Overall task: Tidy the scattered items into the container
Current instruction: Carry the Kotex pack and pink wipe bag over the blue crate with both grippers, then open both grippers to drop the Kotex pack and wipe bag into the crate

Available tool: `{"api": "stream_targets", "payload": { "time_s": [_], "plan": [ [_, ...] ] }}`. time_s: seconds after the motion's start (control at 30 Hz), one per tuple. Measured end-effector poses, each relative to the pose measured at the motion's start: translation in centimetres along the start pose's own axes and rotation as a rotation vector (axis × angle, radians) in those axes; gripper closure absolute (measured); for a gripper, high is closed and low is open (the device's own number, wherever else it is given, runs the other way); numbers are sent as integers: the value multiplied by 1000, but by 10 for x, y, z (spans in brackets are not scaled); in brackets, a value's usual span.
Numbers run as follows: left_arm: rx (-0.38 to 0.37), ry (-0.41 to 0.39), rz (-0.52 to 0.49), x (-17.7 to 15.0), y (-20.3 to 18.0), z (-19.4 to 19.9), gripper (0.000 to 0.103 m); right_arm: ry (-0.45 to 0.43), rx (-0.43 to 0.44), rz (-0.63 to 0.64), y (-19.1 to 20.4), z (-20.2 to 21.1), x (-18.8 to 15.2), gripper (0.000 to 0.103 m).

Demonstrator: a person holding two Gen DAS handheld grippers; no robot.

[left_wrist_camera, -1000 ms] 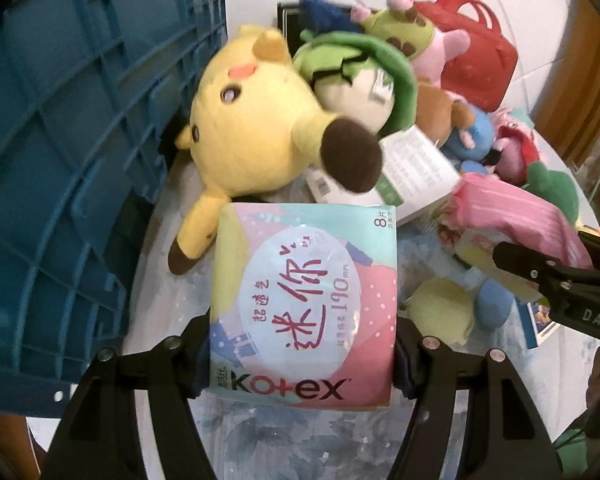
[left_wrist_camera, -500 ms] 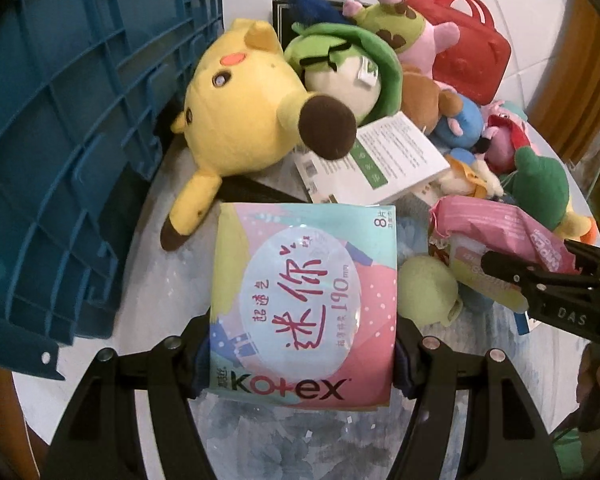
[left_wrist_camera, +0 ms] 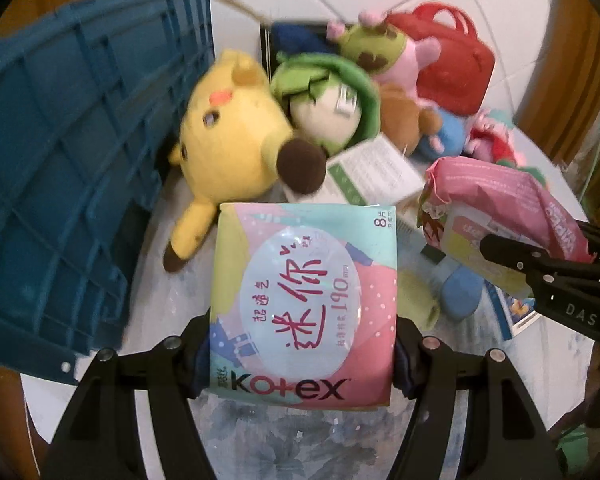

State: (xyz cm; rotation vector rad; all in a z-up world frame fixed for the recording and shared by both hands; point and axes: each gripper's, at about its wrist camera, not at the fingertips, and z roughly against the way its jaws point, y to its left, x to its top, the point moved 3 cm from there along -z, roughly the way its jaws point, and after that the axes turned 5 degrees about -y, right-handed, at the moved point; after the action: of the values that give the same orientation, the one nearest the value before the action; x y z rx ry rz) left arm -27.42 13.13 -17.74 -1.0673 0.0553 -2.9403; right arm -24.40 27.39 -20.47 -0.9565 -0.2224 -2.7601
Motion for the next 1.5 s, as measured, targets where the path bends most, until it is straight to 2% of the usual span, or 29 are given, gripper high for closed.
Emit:
{"api": "stream_targets", "payload": {
  "time_s": [0.27, 0.5, 0.63, 0.83, 1.0, 1.17, 1.33, 1.5],
  "plan": [
    [18, -127, -4, 33, 2, 55, 36, -122, -24, 102, 25, 57, 44, 64],
    [63, -242, 24, 74, 30, 110, 36, -220, -20, 183, 64, 90, 92, 64],
    [80, -304, 52, 97, 67, 141, 36, -284, -15, 231, 101, 109, 122, 64],
    [186, -382, 85, 130, 154, 184, 36, -391, 35, 277, 178, 128, 173, 64],
    [282, -363, 124, 140, 243, 191, 36, -447, 126, 303, 256, 120, 215, 64],
    [327, -317, 185, 144, 318, 178, 36, -444, 202, 324, 322, 91, 247, 64],
    [335, -285, 210, 146, 363, 160, 36, -410, 238, 340, 373, 58, 265, 64],
    [320, -277, 228, 147, 386, 148, 36, -379, 230, 345, 388, 34, 275, 64]
  ]
}}
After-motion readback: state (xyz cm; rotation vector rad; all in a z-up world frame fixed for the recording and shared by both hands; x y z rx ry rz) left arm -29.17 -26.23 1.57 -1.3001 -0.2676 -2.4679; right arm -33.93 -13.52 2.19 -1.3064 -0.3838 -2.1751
